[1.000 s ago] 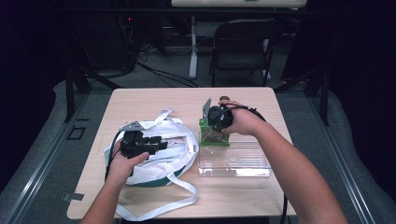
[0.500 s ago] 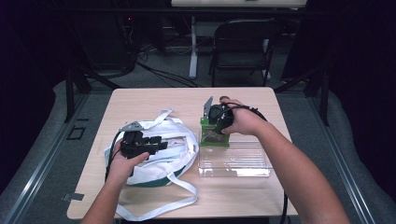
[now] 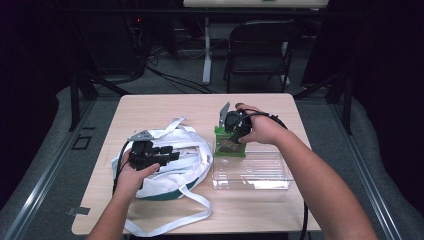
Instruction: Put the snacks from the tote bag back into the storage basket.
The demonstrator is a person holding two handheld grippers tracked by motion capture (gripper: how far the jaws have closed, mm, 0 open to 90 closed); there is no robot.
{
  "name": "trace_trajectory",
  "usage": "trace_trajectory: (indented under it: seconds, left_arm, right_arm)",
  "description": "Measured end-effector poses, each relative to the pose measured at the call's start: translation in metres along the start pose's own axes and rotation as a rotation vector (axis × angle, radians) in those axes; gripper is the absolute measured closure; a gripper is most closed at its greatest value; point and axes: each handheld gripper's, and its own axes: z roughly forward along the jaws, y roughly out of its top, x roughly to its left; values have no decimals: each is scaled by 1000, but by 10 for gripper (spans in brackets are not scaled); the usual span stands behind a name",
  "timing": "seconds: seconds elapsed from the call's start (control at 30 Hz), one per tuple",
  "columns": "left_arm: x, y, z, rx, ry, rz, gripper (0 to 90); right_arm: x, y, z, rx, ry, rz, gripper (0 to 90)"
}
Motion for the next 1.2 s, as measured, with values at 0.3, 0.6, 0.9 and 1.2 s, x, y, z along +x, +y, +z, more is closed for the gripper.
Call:
trace_trajectory:
  seconds: [0.3, 0.6, 0.9, 1.2]
  left_arm:
    - [0, 0, -3, -14, 7, 2, 521]
    - [1, 1, -5, -26, 19, -1, 507]
    - [0, 1, -7, -34, 29, 5, 485]
    - [1, 1, -7, -32, 32, 5, 485]
  right_arm:
    - [-1, -2, -6, -27, -16, 18, 430]
    - [1, 1, -17, -67, -23, 45, 419]
    - [-1, 3, -22, -104, -41, 99, 403]
    - [0, 3, -31, -127, -63, 147, 434]
